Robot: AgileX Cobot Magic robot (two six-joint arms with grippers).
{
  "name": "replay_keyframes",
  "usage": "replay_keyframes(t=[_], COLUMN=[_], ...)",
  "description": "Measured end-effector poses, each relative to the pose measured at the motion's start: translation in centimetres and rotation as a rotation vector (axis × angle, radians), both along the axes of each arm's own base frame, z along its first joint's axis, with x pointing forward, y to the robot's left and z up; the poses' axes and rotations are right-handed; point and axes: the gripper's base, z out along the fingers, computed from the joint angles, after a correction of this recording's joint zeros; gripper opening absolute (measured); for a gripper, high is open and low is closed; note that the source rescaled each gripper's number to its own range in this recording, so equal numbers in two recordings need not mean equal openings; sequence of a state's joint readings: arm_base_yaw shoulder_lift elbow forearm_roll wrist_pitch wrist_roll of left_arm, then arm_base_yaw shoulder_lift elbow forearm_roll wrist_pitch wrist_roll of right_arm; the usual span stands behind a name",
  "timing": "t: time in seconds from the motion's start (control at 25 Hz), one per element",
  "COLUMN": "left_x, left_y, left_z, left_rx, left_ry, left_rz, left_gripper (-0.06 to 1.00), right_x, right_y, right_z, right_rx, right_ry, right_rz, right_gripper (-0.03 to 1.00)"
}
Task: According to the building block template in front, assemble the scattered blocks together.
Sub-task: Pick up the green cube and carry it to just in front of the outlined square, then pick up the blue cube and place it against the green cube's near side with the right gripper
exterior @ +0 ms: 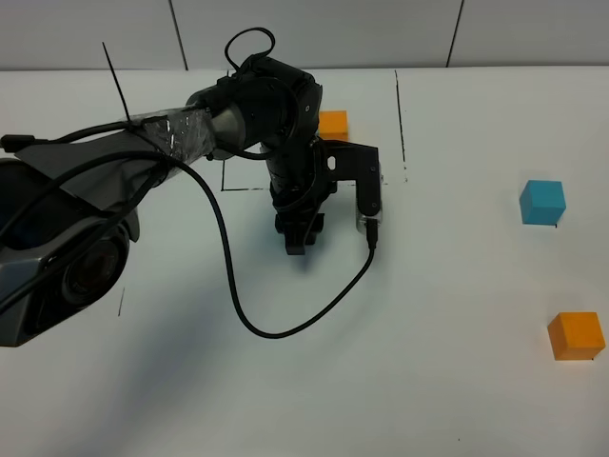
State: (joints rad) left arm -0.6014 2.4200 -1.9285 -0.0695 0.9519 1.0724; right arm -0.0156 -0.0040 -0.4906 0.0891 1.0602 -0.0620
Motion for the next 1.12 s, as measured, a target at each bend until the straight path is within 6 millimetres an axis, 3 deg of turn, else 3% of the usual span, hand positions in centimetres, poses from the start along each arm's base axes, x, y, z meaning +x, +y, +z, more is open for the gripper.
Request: replay_keyframes(t=[0.2, 0.32, 0.56, 0.68, 0.8, 1.0, 1.12], left_x=[0.1, 0.3, 0.3, 0.4, 1.5, 3.8, 4.1], left_y=[-0.1, -0.2, 0.1, 1.4, 4.0, 10.2, 13.6], left_z=[0.0, 0.6, 4.9, 7.2, 8.9, 12.2, 14.0], left_rx=[-0.01, -0.03, -0.08, -0.064, -0.038, -0.083, -0.078], left_ry=[-0.017, -0.047, -0.106, -0.118, -0.154, -0.216, -0.22], left_rz=[0.001, 0.005, 0.102, 0.233, 0.405, 0.757, 0.924], left_gripper=[0.77, 0.95, 1.0, 1.0, 0.99, 0.98, 0.98], right_x=[0.0, 0.0, 0.0, 0.0, 0.0, 0.0, 0.0], right_y=[0.0, 0.0, 0.0, 0.0, 0.0, 0.0, 0.0], right_z=[0.0, 0.0, 0.0, 0.0, 0.0, 0.0, 0.0], right_rx=[0.0, 0.0, 0.0, 0.0, 0.0, 0.0, 0.002], right_ry=[0.0, 0.0, 0.0, 0.0, 0.0, 0.0, 0.0], right_rz=[0.0, 0.0, 0.0, 0.0, 0.0, 0.0, -0.001], right_gripper=[0.77, 0.77, 0.77, 0.77, 0.77, 0.77, 0.77])
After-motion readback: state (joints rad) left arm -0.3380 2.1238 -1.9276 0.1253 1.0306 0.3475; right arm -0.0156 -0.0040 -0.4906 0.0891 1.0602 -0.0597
